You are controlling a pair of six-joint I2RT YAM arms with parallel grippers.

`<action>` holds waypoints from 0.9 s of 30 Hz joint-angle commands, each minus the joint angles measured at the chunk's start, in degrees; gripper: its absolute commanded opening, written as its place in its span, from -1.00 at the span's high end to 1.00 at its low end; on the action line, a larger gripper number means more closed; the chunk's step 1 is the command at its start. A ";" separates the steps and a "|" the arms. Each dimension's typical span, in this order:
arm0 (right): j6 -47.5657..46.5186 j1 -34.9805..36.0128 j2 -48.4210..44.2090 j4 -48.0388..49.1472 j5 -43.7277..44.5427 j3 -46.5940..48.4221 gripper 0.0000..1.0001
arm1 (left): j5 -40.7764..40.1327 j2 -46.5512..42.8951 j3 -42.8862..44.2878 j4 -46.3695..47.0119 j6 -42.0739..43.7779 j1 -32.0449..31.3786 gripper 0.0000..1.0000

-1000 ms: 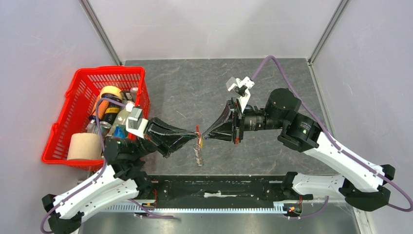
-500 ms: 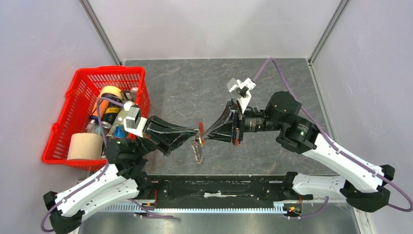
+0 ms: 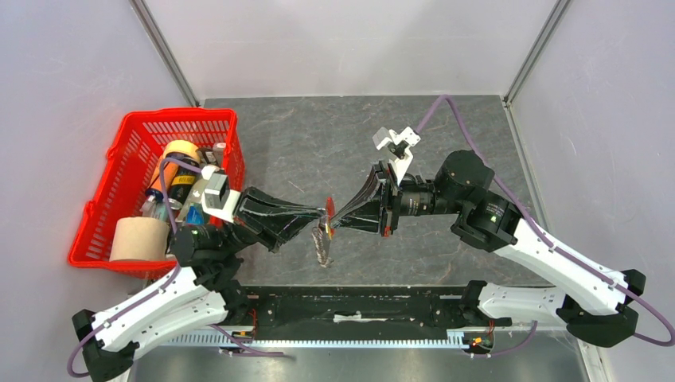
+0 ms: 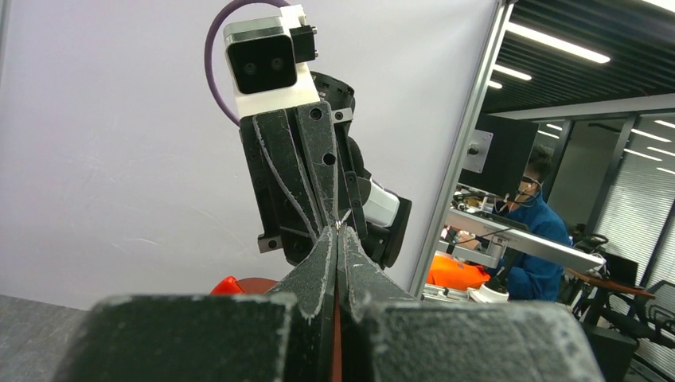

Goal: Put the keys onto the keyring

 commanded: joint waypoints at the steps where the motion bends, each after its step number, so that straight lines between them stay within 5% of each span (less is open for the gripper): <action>1: -0.92 0.31 -0.82 0.10 0.03 0.93 0.76 | -1.85 0.19 1.15 4.51 -1.48 0.04 0.95; 7: -4.83 0.42 -3.32 -4.08 4.30 3.22 0.27 | -1.85 -0.24 1.20 4.25 -1.54 0.06 0.96; 27: -6.09 0.46 0.53 -2.34 3.93 6.28 0.15 | -2.75 -0.19 0.99 5.12 -2.23 0.04 0.96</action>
